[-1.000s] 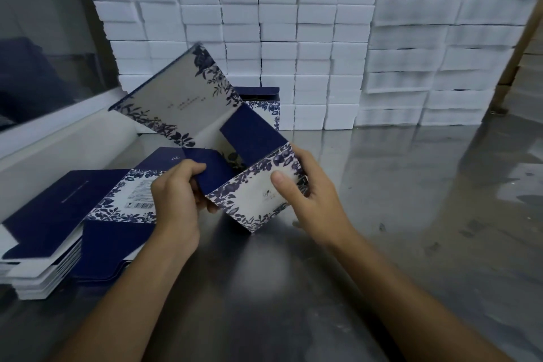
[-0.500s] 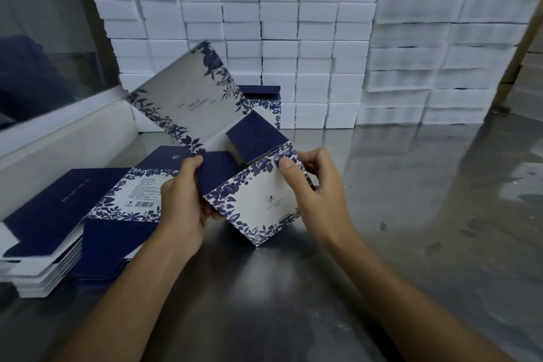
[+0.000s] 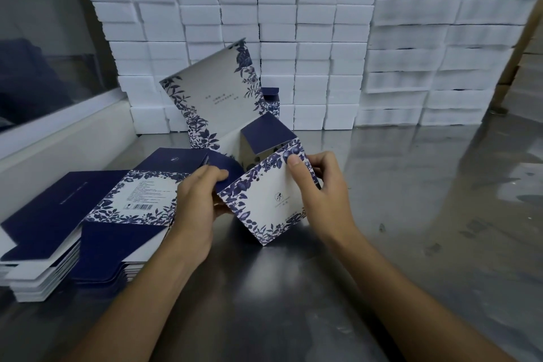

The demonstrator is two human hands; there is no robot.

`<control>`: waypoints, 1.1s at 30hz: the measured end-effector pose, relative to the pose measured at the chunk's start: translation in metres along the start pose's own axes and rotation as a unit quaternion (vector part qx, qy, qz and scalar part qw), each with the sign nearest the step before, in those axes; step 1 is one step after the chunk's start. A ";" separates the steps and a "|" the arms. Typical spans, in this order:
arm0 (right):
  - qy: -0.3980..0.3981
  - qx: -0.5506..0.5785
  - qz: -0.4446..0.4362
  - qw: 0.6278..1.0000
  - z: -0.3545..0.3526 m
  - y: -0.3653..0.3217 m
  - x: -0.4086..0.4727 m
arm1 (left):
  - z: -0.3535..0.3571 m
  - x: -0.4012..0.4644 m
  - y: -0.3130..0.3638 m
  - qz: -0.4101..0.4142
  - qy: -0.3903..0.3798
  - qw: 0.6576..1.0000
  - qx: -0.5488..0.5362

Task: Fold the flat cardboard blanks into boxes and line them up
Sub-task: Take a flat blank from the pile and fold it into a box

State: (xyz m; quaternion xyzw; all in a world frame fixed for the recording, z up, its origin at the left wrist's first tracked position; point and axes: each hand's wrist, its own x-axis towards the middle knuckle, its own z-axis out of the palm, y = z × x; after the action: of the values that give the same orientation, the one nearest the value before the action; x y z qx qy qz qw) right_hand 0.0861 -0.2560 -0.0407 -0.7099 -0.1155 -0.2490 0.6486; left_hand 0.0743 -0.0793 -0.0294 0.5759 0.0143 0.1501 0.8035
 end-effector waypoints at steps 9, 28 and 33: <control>-0.006 -0.004 0.025 1.000 -0.005 0.013 0.005 | -0.001 -0.006 -0.005 0.026 -0.096 0.994 0.034; 0.016 -0.064 0.011 0.998 -0.006 0.020 0.006 | -0.001 -0.003 -0.007 0.051 0.077 0.987 0.130; 0.026 -0.011 0.011 1.000 -0.005 0.017 0.005 | -0.006 0.002 -0.011 0.010 0.070 0.986 0.154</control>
State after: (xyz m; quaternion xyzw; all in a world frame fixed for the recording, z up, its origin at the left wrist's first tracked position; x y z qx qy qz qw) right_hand 0.0971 -0.2637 -0.0526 -0.7116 -0.0877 -0.2619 0.6461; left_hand 0.0781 -0.0765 -0.0417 0.6807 0.0877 0.1946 0.7008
